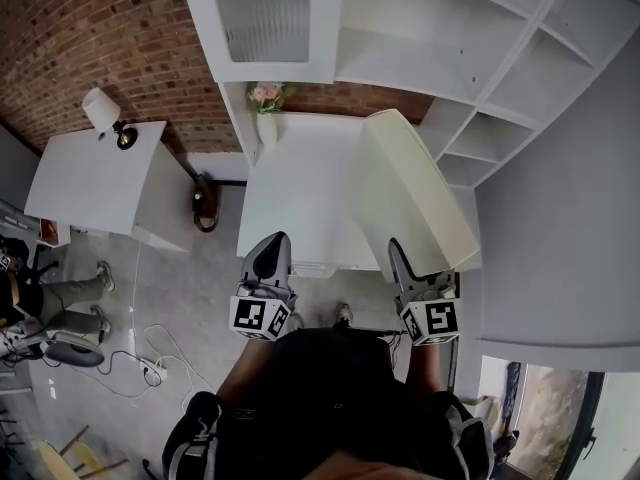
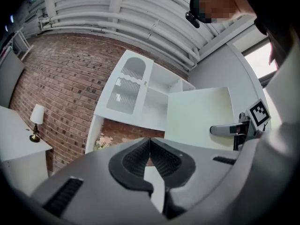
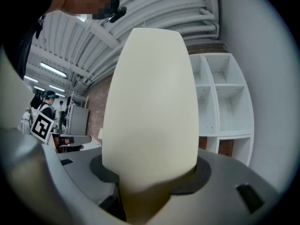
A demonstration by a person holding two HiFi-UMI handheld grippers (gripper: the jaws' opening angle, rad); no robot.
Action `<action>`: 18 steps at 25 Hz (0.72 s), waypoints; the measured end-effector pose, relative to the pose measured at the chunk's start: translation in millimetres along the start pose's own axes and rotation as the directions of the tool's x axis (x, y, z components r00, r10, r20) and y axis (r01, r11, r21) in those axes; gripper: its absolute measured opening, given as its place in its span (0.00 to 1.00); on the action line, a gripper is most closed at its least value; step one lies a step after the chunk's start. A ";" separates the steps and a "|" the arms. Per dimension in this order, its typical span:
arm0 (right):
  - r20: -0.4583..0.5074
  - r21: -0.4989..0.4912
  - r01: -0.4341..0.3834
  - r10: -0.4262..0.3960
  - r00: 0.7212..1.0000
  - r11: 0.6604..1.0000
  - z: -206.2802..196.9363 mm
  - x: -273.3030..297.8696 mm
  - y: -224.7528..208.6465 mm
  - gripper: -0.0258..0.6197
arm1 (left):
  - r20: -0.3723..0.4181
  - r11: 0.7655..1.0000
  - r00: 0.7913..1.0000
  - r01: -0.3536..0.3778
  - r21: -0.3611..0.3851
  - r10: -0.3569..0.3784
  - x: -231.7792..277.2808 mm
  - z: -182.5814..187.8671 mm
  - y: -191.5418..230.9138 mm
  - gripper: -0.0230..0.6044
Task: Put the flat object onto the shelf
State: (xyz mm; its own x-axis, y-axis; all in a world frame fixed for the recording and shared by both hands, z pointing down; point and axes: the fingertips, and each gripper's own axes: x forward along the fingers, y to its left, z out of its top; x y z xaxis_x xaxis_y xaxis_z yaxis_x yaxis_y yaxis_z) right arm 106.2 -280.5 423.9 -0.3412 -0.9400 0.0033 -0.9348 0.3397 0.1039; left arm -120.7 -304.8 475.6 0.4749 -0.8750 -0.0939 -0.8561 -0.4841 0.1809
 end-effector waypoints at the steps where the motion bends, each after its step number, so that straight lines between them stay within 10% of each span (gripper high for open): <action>1: 0.002 -0.048 0.005 -0.005 1.000 0.999 7.1 1.6 -3.5 0.47 | 0.006 1.000 1.000 0.002 0.008 -0.002 3.9 1.8 -1.0 0.06; 5: -0.060 -0.310 0.037 -0.058 0.996 0.950 38.5 7.5 -18.7 0.47 | 0.008 1.000 1.000 0.005 0.006 -0.005 16.8 0.7 -4.5 0.06; 8: -0.041 -0.519 0.109 -0.153 0.987 0.848 78.3 11.0 -34.9 0.47 | -0.001 1.000 1.000 0.018 0.004 -0.018 22.2 -1.2 -14.1 0.06; 13: 0.182 -0.842 0.280 -0.247 0.952 0.460 169.3 30.5 -50.8 0.47 | 0.001 0.999 0.999 0.033 0.006 -0.033 22.9 -0.1 -20.6 0.06; 18: 0.297 -0.904 0.376 -0.334 0.895 0.204 239.7 61.1 -68.4 0.47 | 0.014 0.999 0.999 0.045 0.009 -0.045 23.7 4.6 -25.6 0.06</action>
State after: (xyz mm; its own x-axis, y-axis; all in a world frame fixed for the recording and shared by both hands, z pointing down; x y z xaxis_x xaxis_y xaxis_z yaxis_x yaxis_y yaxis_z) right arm 125.6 -353.4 178.6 -0.0229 -0.9446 -0.3273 -0.2297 -0.3137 0.9213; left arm -88.5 -313.2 464.3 0.5101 -0.8524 -0.1151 -0.8358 -0.5228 0.1677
